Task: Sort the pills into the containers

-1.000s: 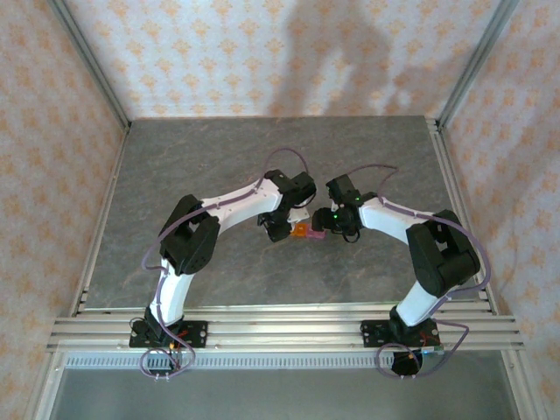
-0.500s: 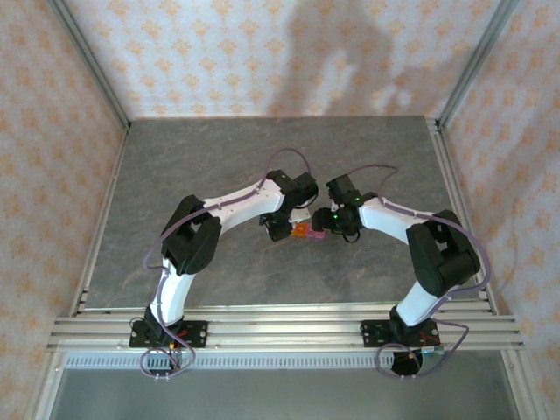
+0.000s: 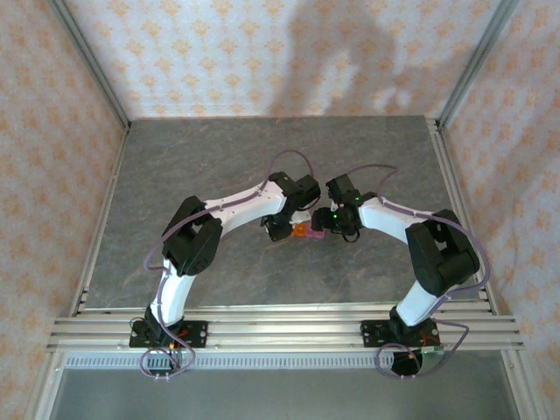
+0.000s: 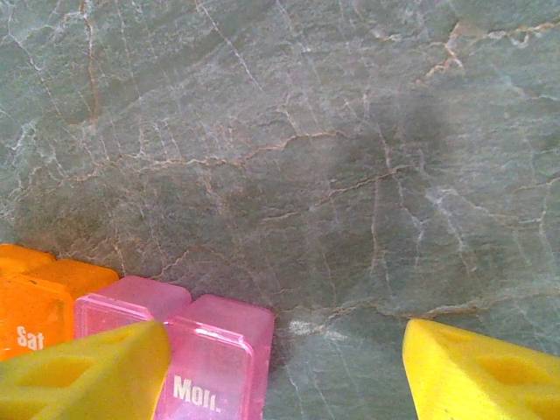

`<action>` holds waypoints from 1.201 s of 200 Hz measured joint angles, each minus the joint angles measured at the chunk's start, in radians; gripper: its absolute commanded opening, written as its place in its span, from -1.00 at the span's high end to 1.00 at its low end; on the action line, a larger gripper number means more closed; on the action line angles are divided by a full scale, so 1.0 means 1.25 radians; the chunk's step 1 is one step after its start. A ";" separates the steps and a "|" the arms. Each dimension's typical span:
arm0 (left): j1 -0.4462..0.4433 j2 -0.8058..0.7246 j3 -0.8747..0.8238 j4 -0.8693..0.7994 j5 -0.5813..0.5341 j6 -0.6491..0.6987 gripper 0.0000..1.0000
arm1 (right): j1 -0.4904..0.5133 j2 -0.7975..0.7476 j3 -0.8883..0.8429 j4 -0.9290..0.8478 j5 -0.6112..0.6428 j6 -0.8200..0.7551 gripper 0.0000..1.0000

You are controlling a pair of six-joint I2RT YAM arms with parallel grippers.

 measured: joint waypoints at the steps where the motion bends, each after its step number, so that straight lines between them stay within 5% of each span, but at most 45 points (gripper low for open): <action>1: 0.000 0.000 0.000 0.000 0.000 0.000 1.00 | 0.000 0.000 0.000 0.000 0.000 0.000 -0.43; 240: -0.005 0.020 0.019 -0.002 -0.034 0.014 1.00 | 0.000 0.002 0.002 0.002 -0.001 0.000 -0.43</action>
